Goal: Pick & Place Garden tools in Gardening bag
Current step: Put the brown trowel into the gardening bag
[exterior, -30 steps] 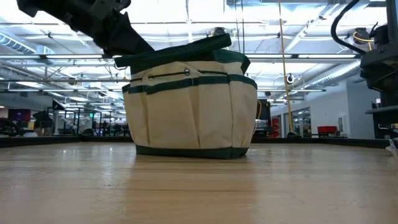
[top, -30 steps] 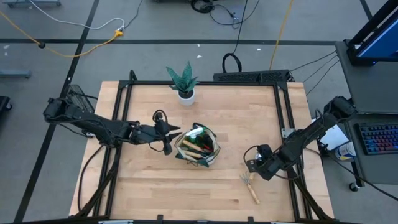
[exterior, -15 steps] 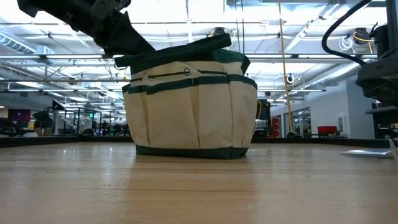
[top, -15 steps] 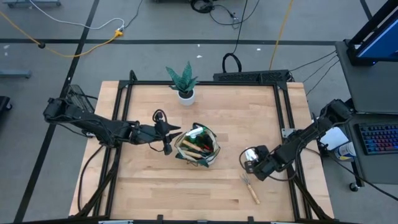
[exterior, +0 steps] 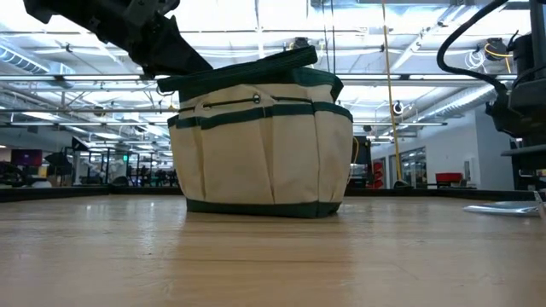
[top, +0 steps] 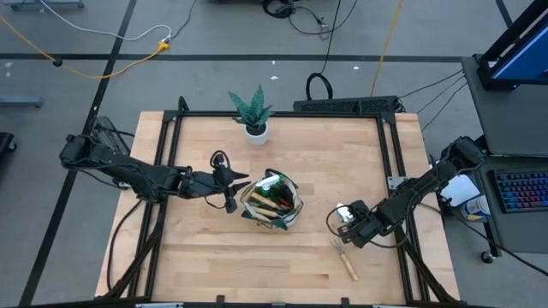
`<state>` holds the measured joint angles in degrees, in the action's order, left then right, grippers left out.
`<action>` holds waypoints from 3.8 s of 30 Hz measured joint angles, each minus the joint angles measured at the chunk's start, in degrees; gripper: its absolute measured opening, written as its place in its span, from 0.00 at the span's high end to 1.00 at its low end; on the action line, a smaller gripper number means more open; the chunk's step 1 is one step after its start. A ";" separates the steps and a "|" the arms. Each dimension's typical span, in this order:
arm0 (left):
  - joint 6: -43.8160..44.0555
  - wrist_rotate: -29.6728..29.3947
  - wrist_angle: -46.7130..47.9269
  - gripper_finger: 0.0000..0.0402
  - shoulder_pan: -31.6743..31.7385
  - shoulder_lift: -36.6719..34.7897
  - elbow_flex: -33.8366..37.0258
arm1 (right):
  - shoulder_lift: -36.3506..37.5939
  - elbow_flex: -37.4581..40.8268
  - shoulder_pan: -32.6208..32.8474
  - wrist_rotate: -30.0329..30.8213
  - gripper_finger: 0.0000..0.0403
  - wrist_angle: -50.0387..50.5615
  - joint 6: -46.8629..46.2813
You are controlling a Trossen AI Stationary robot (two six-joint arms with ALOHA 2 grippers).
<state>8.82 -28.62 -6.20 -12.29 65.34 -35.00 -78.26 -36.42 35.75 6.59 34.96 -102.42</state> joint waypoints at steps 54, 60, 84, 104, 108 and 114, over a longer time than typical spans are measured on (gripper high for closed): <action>16.83 3.56 2.13 0.75 1.80 0.02 -0.02 | 9.80 -8.71 -20.48 18.75 0.85 -52.77 92.95; 15.27 5.12 2.19 0.75 2.19 0.02 -0.15 | 5.44 -15.54 -21.07 15.76 0.85 -50.26 97.78; 17.24 7.63 9.35 0.75 2.27 0.02 -1.64 | -16.15 -25.46 -23.17 15.72 0.85 -40.03 86.55; 21.40 12.53 8.50 0.75 3.64 0.02 -1.64 | -18.20 -23.43 -23.55 12.62 0.85 -34.47 91.98; 21.74 12.51 7.07 0.75 4.30 0.02 -1.64 | -18.20 -23.23 -23.76 12.62 0.80 -34.79 92.85; 21.10 12.54 4.37 0.75 4.39 0.02 -1.64 | -18.23 -23.14 -23.80 12.62 0.70 -35.97 95.40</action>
<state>29.92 -16.08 -1.84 -7.90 65.36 -36.64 -96.49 -59.56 11.94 19.20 -1.01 -7.01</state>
